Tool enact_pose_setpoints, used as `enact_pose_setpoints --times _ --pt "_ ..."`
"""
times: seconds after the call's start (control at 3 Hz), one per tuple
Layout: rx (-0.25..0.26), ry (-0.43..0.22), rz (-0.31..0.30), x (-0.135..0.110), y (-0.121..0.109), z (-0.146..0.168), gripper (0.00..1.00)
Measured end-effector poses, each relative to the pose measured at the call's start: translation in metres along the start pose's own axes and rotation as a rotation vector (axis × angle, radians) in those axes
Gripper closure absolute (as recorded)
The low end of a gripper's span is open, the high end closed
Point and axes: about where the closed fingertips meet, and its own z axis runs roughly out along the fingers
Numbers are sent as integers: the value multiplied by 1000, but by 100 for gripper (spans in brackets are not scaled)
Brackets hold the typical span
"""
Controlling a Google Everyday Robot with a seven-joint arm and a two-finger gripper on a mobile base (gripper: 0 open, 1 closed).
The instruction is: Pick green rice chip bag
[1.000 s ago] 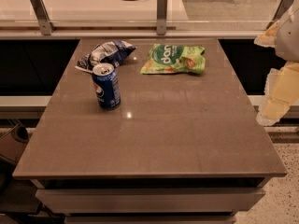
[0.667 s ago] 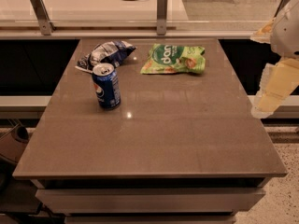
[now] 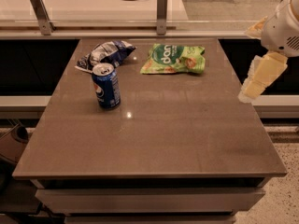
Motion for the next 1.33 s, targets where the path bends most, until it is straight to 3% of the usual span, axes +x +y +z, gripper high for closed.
enact_pose_setpoints --times 0.67,1.33 --pt "35 -92 19 -1 -55 24 0" --pt "78 -78 10 -30 -93 73 0"
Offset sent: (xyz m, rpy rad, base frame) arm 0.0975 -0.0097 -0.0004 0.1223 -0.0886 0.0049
